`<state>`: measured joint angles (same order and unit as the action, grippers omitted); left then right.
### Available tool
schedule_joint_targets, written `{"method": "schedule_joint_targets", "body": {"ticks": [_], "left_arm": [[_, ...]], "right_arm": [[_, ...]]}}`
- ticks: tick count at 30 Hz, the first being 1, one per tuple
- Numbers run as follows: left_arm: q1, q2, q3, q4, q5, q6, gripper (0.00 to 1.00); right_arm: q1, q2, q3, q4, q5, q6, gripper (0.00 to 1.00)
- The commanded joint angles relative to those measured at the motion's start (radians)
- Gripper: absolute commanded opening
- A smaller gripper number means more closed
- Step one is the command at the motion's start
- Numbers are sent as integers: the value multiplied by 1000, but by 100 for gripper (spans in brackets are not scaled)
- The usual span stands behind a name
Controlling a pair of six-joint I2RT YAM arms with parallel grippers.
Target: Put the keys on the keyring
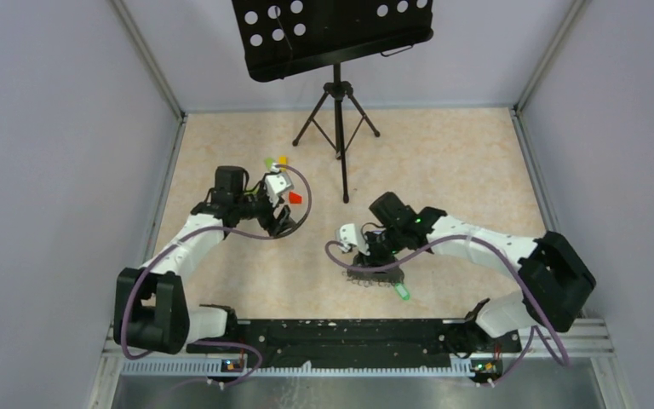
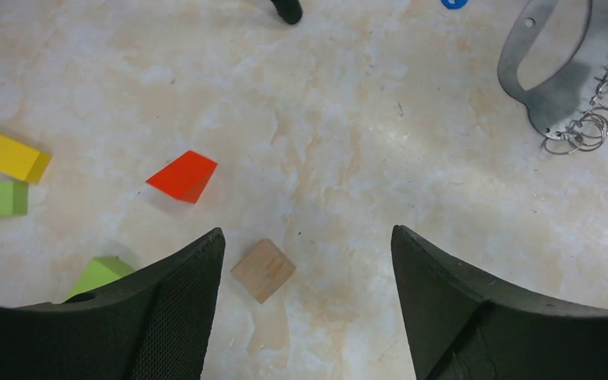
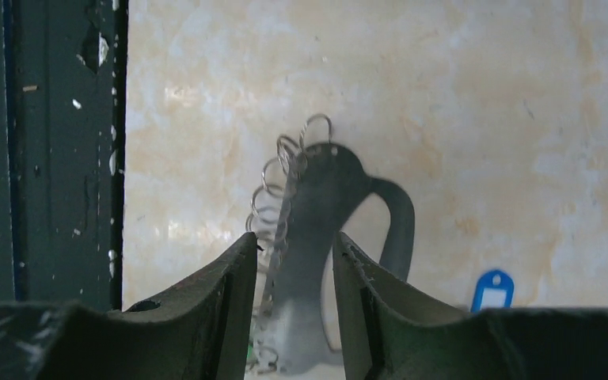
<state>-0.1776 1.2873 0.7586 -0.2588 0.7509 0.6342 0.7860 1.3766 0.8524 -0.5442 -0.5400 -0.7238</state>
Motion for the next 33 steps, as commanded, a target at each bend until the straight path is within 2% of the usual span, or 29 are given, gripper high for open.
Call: {"method": "schedule_joint_targets", "body": {"ticks": [1,8,17,33], "left_arm": [[55,-39,-1,18,16,-88,82],[96,-55,2,47,-24,-140,89],[98,-62,7,63,24,-167,89],[98,-95,-15,88,26,-172,91]], "right_arm": [[111,105,88,106,77,41,39],[175,219,175,82,91,36,37],[180,286,222,81,69,61,32],[216,362,243,102,168,131,32]]}}
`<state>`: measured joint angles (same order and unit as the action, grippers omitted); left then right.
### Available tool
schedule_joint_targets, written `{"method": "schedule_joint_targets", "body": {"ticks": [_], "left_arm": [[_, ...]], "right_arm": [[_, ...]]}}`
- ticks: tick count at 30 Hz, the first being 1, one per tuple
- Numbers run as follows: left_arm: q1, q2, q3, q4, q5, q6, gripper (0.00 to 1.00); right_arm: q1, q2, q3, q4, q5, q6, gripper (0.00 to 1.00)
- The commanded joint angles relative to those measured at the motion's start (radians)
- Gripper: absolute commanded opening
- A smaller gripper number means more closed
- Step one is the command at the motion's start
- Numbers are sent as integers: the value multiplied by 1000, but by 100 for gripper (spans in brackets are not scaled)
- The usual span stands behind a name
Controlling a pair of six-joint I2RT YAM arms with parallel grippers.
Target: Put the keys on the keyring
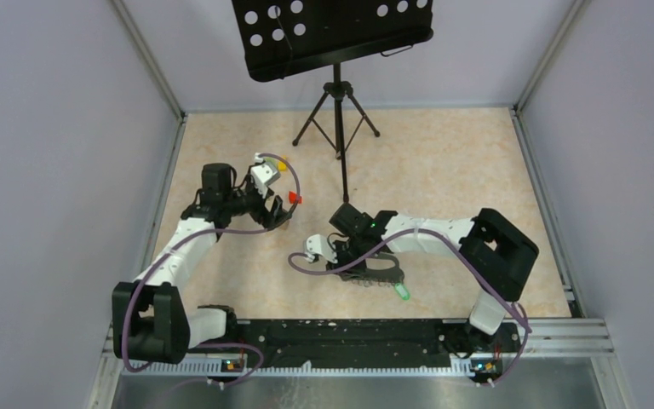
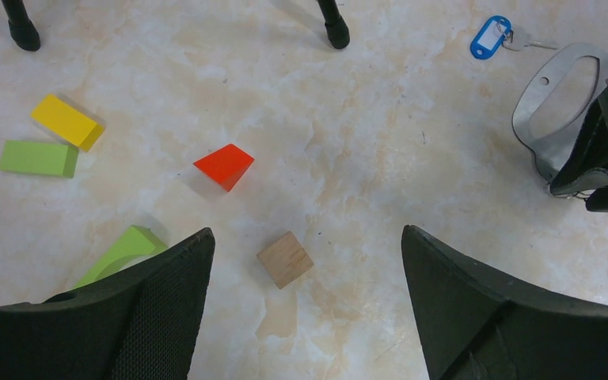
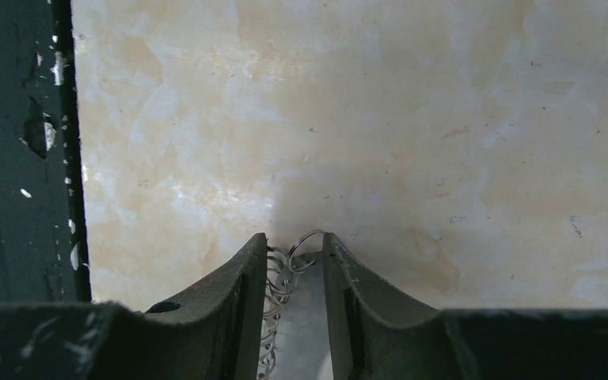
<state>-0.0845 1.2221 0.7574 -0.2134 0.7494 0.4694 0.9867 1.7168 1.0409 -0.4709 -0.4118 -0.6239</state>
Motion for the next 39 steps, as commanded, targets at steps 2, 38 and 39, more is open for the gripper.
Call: {"method": "schedule_joint_targets", "body": {"ticks": [2,38,39], "left_arm": [[5,-33,-16,43,28,-8,91],[5,-7,-24,19,208,139,89],[5,-2,-21,19,228,145,87]], "right_arm": [[17,28,58,30,54,39,32],[-22,-133,7,65,96,45,0],[-31,-143,7,63,82,45,0]]}}
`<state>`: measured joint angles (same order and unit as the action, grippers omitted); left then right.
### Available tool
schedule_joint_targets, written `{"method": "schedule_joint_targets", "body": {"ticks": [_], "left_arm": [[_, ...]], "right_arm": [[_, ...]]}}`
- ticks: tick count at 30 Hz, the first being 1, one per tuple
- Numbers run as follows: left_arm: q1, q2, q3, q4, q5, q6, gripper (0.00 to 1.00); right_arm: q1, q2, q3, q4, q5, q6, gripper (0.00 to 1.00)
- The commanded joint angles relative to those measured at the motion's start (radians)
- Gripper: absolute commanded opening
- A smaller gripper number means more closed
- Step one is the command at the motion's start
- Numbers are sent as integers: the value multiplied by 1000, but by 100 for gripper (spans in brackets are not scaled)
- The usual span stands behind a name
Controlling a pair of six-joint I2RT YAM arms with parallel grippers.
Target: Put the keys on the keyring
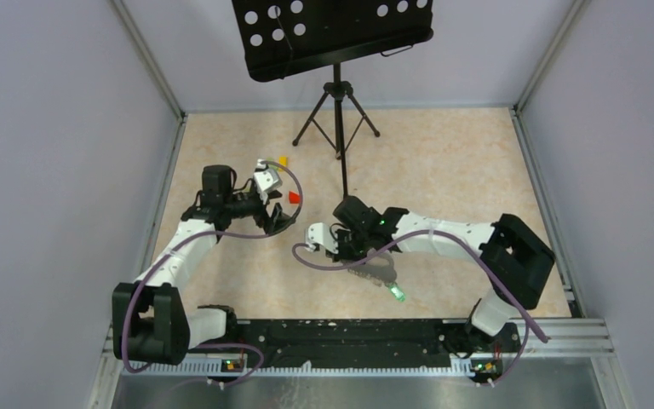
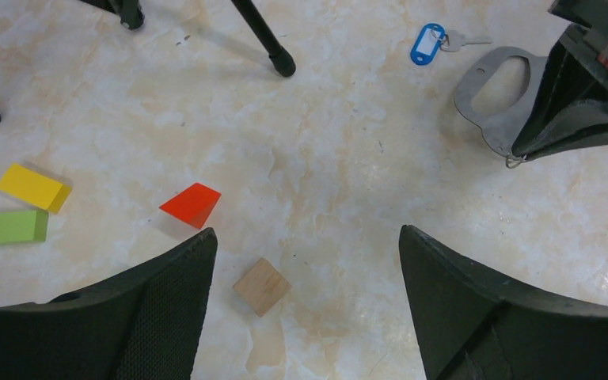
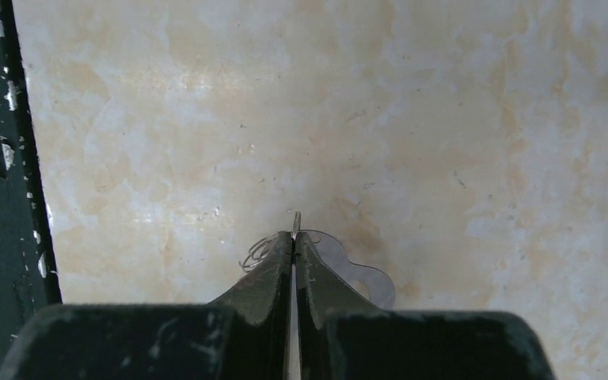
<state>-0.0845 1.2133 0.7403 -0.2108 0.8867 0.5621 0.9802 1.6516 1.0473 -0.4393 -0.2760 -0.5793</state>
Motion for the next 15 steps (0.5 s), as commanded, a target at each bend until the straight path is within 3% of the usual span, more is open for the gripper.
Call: {"method": "schedule_joint_targets", "body": {"ticks": [1,8,15], "left_arm": [[4,14,-3,17,111,59,86],[-23,58,5,19,348,135,68],[-212,75,73,22,355,185,66]], "right_arm": [[-32,-87,-1,28,-68,1,0],[-119,-209,-29,67,-207,18,0],[-235,-311,-1,130,-421,96,0]]}}
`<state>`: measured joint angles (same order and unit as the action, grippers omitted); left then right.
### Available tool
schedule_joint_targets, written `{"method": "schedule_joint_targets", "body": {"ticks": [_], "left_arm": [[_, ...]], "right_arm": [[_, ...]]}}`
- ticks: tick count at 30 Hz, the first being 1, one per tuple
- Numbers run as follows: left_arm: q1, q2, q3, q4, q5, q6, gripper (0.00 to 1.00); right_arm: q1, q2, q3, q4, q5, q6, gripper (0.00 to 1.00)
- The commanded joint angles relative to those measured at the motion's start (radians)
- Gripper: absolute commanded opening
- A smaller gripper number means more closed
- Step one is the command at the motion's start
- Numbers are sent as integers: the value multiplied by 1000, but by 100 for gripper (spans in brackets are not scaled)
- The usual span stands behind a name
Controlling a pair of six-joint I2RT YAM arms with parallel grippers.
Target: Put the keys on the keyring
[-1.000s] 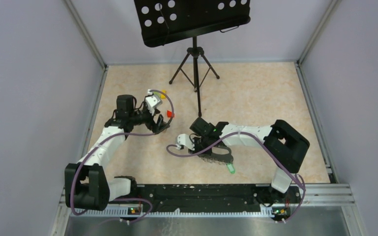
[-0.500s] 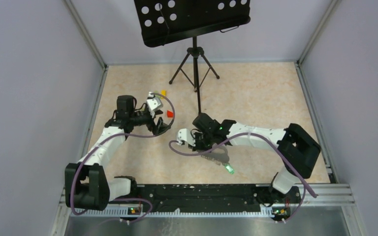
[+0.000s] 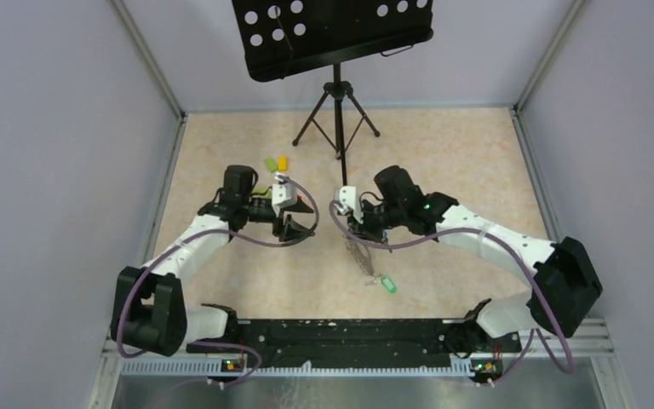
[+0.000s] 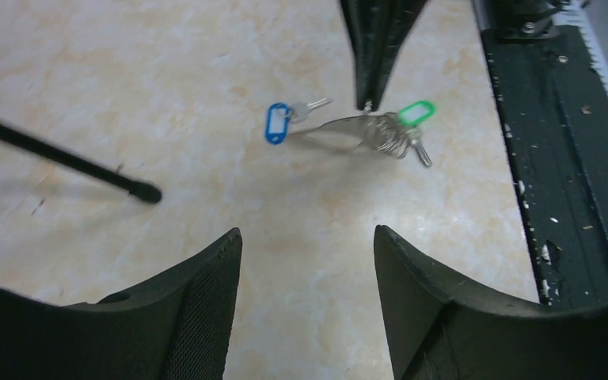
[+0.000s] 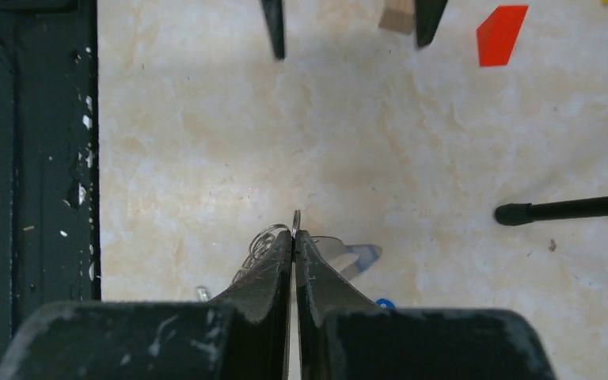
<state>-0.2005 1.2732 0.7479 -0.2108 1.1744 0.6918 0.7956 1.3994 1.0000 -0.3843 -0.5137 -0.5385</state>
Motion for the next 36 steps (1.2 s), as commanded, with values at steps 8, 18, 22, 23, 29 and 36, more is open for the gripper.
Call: {"method": "schedule_joint_targets", "body": {"ticks": [8,18,22,23,29,36], "left_arm": [[-198,100,166,202,126,-129,52],[-243,109,163,203,149,-127,39],[-244,95,157,203,139,-135,38],[-244,92,154,203,141,-138,38],[-243,98,140,310,130,-228,33],[-244,107,128,390,123,-300,17]], "right_arm": [[-109,-84,82,125,-318,163,0],[-142,-100,54,194,-357,239,0],[-151,-108,40,219,-346,255,0],[-152,-110,38,224,-345,259,0],[-156,-114,26,241,-334,267,0],[-162,-119,16,252,-327,270,0]]}}
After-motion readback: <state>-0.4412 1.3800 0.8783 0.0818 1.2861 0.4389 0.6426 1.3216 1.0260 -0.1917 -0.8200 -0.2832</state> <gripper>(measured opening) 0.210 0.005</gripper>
